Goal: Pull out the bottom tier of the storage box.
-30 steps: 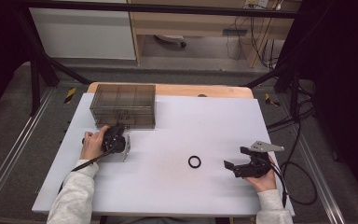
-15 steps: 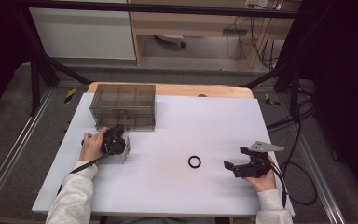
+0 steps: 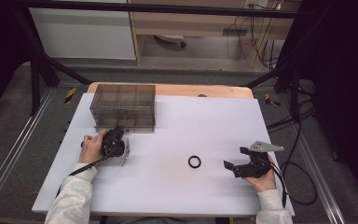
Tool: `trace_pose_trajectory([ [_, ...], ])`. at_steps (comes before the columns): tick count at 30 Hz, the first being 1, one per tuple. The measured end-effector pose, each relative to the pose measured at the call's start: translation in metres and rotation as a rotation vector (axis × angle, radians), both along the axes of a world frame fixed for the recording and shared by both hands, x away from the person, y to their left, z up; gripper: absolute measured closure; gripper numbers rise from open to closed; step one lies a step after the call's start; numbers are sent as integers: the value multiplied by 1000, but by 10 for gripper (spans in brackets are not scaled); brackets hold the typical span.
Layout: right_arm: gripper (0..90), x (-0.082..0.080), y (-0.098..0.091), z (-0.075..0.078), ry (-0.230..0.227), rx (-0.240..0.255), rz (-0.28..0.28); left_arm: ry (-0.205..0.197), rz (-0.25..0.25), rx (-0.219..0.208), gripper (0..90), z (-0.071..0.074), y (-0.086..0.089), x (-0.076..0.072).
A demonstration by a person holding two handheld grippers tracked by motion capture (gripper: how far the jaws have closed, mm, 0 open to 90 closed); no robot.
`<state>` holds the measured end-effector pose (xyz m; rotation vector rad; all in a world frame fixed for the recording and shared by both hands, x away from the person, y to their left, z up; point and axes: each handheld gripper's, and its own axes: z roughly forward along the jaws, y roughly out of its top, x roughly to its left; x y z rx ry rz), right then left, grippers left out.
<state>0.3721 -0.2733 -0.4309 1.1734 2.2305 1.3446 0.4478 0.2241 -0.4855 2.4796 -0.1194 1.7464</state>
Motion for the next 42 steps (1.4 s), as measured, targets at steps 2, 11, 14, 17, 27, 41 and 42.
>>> trace_pose_trajectory([
  [2,20,0,0,0,-2,-2,1,0,-1,-1,687,0,0,-1],
  [11,20,0,0,0,-2,-1,1,-1,-3,-1,687,0,-1,-4],
  [14,20,0,0,0,-2,-2,0,-3,-7,-3,687,0,-1,-4],
  [17,20,0,0,0,-1,-1,0,-3,-5,-1,687,0,-1,-5],
  [27,20,0,0,0,-1,-4,0,-4,-6,-5,687,-1,-1,-8],
  [41,20,0,0,0,-3,-5,1,-1,0,0,687,0,-2,-14],
  [42,20,0,0,0,-4,-5,1,0,0,-1,687,0,-2,-14],
])
